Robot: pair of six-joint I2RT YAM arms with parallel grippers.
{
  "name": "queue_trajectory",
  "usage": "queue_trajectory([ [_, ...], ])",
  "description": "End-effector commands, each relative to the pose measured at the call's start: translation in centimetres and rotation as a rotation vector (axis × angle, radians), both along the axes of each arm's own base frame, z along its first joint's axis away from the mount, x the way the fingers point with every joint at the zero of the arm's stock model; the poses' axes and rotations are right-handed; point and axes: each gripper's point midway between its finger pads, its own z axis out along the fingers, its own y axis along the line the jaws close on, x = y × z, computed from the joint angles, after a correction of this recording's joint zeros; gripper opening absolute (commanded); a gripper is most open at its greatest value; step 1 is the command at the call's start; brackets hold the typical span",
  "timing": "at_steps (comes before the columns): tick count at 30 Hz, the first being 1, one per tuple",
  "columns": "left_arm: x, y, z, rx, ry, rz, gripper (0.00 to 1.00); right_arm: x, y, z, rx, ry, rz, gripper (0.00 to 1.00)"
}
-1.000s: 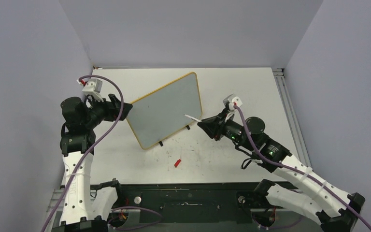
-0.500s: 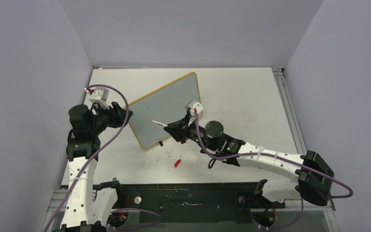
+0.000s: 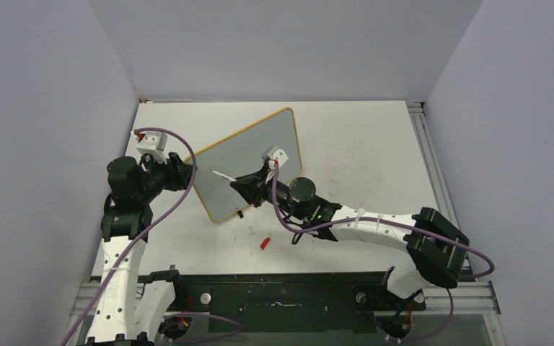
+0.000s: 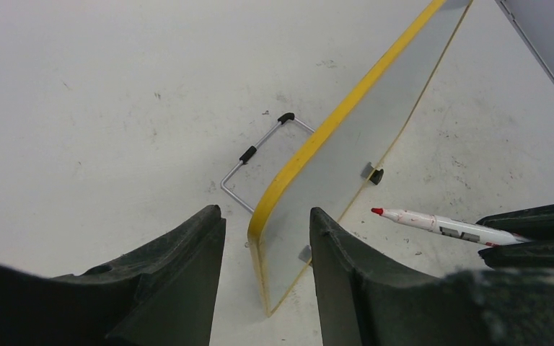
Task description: Write a sentence on the whiteboard
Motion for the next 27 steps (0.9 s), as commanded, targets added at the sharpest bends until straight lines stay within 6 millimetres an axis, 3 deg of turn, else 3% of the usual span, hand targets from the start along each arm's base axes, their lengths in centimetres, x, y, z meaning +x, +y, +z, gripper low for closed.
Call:
queue_trajectory([
  [1, 0.2, 0.5, 1.0, 0.033, -0.041, 0.025, 0.44, 0.2, 1.1, 5.6, 0.142, -0.112, 0.009, 0.05],
  [13, 0.2, 0.2, 0.9, 0.031, -0.039, 0.005, 0.35, 0.7, 2.4, 5.2, 0.142, -0.124, 0.018, 0.05],
  [27, 0.1, 0.0, 0.8, 0.031, -0.04, -0.003, 0.32, 0.9, 3.6, 4.7, 0.128, -0.127, 0.017, 0.05],
])
